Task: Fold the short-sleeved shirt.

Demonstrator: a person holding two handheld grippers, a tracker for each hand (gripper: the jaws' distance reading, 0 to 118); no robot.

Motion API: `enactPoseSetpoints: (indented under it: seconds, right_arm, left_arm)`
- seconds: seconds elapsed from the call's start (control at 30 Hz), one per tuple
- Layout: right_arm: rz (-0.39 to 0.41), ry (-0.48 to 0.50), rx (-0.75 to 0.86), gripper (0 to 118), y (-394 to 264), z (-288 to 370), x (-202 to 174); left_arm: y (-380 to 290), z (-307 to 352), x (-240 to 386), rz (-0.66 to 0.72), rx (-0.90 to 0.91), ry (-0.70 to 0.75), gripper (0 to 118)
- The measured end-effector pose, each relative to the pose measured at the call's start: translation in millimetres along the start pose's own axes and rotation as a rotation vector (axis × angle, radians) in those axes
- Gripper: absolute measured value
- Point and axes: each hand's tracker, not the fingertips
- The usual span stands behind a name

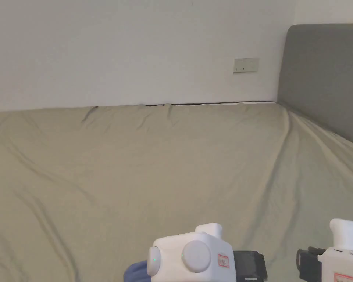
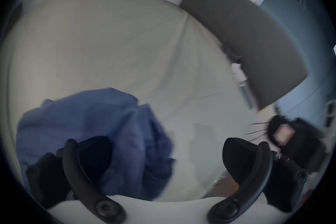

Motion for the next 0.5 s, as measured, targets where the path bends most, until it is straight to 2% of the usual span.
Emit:
enactPoseSetpoints:
  seconds: [0.1,0.17,0.3,0.33,0.37,0.4,0.5]
  right_arm:
    - [-0.022,0.022,0.01,6,2,1,0]
    - [-0.023,0.045,0.028,6,3,5,-4]
    - [0.019,0.06,0.032,6,-1,-2,-19]
    - [0.031,0.069,0.024,6,-3,-5,-21]
    - [0.038,0.081,0.007,6,-5,-8,-24]
    - [0.036,0.093,-0.005,6,-8,-13,-26]
    - [0.014,0.131,-0.037,6,-16,-22,-27]
  left_arm:
    - [6,43,-3,-0.048,0.097,0.015,118]
    - [6,76,-9,-0.091,0.178,0.098,118]
    - [-4,120,-20,-0.227,0.335,0.45,117]
    - [-8,123,-21,-0.294,0.35,0.53,96]
    - [-11,124,-22,-0.353,0.325,0.601,19]
    - [-10,118,-19,-0.369,0.264,0.664,0]
    - [-19,110,-23,-0.367,0.242,0.62,0]
